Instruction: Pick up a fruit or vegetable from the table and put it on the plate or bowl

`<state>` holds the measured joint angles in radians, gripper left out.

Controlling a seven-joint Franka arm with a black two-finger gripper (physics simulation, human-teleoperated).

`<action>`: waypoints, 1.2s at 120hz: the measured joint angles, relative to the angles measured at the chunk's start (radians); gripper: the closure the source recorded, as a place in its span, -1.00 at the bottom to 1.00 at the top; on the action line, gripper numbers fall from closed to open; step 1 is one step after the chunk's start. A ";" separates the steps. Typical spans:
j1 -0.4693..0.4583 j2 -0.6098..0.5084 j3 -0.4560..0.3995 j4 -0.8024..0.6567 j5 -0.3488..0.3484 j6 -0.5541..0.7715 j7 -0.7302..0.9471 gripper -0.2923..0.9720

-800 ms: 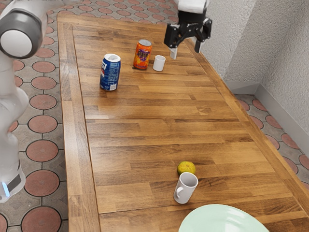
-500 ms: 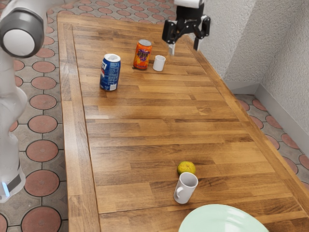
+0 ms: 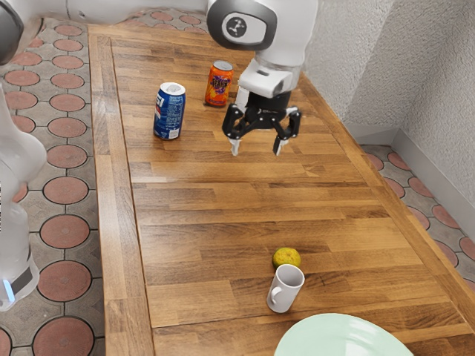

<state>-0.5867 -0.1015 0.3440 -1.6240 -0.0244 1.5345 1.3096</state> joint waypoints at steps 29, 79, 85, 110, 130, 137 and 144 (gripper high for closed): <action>-0.091 -0.032 -0.071 -0.184 0.068 0.209 -0.042 -0.54; -0.121 0.112 -0.066 -0.249 0.056 0.419 -0.111 -0.54; -0.123 0.123 -0.066 -0.250 0.052 0.430 -0.117 -0.54; -0.125 0.159 -0.062 -0.246 0.043 0.470 -0.135 -0.54; -0.073 0.184 -0.060 -0.241 0.041 0.501 -0.145 -0.54; -0.057 0.194 -0.060 -0.240 0.041 0.510 -0.148 -0.54; -0.055 0.203 -0.060 -0.240 0.040 0.518 -0.150 -0.54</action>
<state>-0.6416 0.1013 0.2839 -1.8643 0.0159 2.0520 1.1596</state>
